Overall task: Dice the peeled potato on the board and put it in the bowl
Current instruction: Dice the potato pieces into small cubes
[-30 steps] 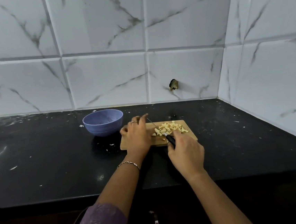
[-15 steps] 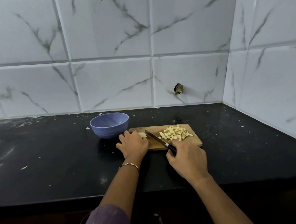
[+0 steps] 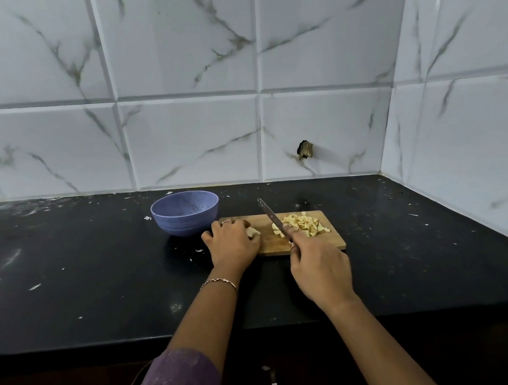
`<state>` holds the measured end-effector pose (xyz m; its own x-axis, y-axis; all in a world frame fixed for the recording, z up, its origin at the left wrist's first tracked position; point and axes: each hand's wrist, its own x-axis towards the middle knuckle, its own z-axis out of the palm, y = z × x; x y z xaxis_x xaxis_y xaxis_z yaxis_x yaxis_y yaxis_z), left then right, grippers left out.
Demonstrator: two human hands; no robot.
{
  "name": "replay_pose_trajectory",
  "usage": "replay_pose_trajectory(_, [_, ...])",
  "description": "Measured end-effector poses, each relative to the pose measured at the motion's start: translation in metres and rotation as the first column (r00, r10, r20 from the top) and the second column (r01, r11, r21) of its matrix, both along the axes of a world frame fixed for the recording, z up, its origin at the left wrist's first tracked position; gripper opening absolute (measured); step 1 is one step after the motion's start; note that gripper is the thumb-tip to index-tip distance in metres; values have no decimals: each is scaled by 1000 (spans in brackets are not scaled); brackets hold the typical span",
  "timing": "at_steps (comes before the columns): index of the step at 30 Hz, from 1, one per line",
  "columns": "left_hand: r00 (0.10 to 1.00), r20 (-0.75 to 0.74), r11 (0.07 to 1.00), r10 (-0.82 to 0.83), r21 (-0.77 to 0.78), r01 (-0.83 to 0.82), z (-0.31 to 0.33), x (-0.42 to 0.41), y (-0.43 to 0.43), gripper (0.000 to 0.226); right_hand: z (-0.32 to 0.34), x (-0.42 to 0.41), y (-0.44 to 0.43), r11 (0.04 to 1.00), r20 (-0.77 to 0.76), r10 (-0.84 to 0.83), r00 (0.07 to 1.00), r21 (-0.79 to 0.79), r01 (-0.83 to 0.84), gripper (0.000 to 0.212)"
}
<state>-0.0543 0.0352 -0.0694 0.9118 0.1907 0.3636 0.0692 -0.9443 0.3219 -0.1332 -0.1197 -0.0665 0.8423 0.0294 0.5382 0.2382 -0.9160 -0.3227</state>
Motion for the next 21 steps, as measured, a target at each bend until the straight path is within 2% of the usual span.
replay_pose_trajectory(4, [999, -3, 999, -38, -11, 38, -2, -6, -3, 45, 0, 0, 1, 999, -25, 25, 999, -24, -26, 46])
replay_pose_trajectory(9, [995, 68, 995, -74, -69, 78, -3, -13, -1, 30, -1, -6, 2, 999, -32, 31, 999, -34, -32, 47])
replay_pose_trajectory(21, [995, 40, 995, -95, -12, 95, -6, -9, -4, 29, -2, -11, 1, 1000, -48, 19, 999, -18, -20, 41])
